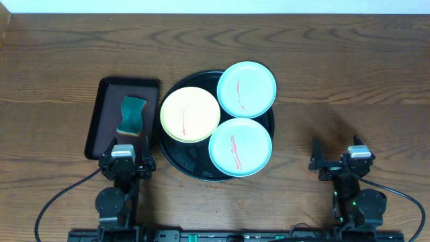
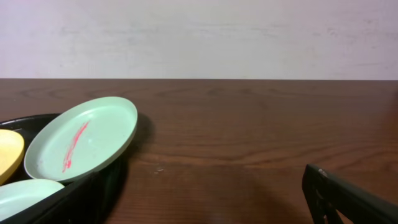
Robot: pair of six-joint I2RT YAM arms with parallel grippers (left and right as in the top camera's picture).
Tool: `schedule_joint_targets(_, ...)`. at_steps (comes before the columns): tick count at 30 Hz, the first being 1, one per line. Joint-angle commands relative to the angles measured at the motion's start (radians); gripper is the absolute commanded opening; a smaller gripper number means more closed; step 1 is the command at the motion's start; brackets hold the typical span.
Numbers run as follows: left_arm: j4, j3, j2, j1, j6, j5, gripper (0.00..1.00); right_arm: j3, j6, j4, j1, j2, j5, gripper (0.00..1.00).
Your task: Clean dirty plates on tray and stack at the side
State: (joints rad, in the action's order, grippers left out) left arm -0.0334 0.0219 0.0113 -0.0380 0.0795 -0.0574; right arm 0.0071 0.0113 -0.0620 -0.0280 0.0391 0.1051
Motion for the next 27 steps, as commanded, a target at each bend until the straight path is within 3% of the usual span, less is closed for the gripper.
schedule_joint_targets(1, -0.033, -0.018, -0.001, 0.003, 0.014, -0.003, 0.76, -0.002, 0.002, -0.002, 0.003, 0.0, 0.005, 0.99)
schedule_joint_targets(12, -0.026, -0.018, -0.001, 0.003, 0.013, -0.013, 0.77, -0.002, -0.002, 0.044, 0.003, 0.0, -0.022, 0.99)
schedule_joint_targets(19, -0.018, -0.013, -0.001, 0.005, 0.001, -0.119, 0.77, -0.001, 0.011, 0.066, 0.003, 0.0, 0.035, 0.99)
schedule_joint_targets(27, -0.019, 0.081, 0.076, 0.005, -0.032, -0.115, 0.77, 0.064, 0.018, 0.08, 0.003, 0.026, 0.035, 0.99)
